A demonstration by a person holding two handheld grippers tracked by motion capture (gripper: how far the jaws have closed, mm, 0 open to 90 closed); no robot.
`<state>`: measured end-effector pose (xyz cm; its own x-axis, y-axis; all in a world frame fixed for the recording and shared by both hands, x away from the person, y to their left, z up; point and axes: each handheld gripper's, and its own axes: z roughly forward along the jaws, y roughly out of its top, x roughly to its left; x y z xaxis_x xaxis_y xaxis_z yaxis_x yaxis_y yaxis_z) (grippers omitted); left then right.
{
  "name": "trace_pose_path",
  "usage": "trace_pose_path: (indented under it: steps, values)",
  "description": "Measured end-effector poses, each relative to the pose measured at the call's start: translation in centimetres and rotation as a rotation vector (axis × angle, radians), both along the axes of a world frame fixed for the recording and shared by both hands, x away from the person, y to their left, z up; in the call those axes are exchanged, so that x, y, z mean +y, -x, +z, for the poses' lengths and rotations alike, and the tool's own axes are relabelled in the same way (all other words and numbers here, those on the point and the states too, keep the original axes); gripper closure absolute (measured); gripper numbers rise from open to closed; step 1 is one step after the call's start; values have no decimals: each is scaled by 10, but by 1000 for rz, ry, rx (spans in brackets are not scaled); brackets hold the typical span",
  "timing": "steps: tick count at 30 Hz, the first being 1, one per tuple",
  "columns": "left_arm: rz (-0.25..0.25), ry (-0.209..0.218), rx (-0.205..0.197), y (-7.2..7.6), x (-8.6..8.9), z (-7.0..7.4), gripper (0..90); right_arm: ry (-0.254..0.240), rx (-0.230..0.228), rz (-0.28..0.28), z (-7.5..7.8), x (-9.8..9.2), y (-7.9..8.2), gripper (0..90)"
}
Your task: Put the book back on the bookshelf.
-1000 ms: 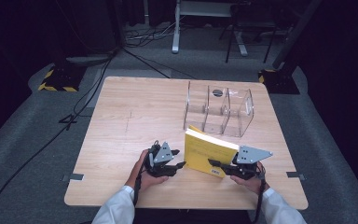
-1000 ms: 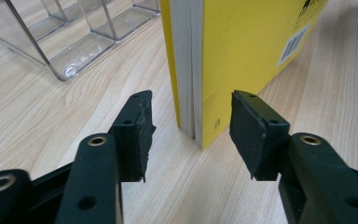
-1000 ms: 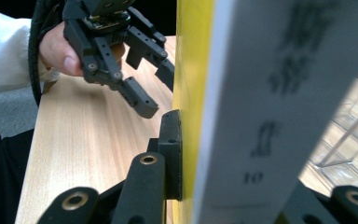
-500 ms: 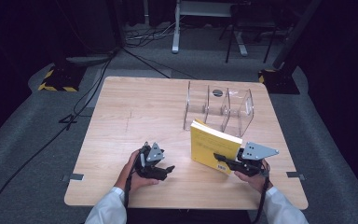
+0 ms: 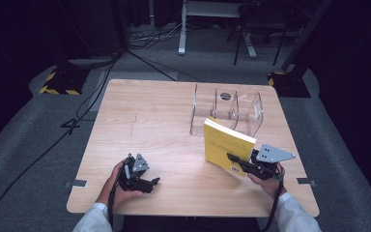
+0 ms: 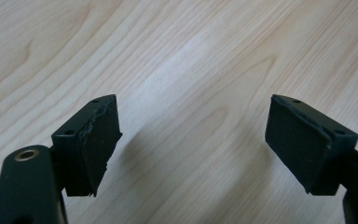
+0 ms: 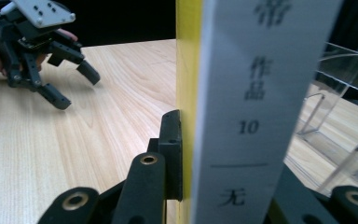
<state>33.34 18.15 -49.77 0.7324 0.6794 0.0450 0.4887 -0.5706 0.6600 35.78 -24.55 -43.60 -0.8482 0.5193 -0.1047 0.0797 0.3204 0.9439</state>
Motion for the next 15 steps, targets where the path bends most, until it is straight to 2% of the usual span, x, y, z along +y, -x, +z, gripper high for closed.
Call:
trace_pose_path:
  steps: [4, 11, 15]
  values:
    - [16, 7, 0, 4, 9, -1, 167, -7, -11, -21, 2, -4, -1, 756]
    - [54, 62, 27, 7, 23, -5, 164, -31, -30, -52, 10, -15, -1, 756]
    - [62, 76, 17, 10, 27, -7, 162, -44, -45, -82, 16, -24, -1, 756]
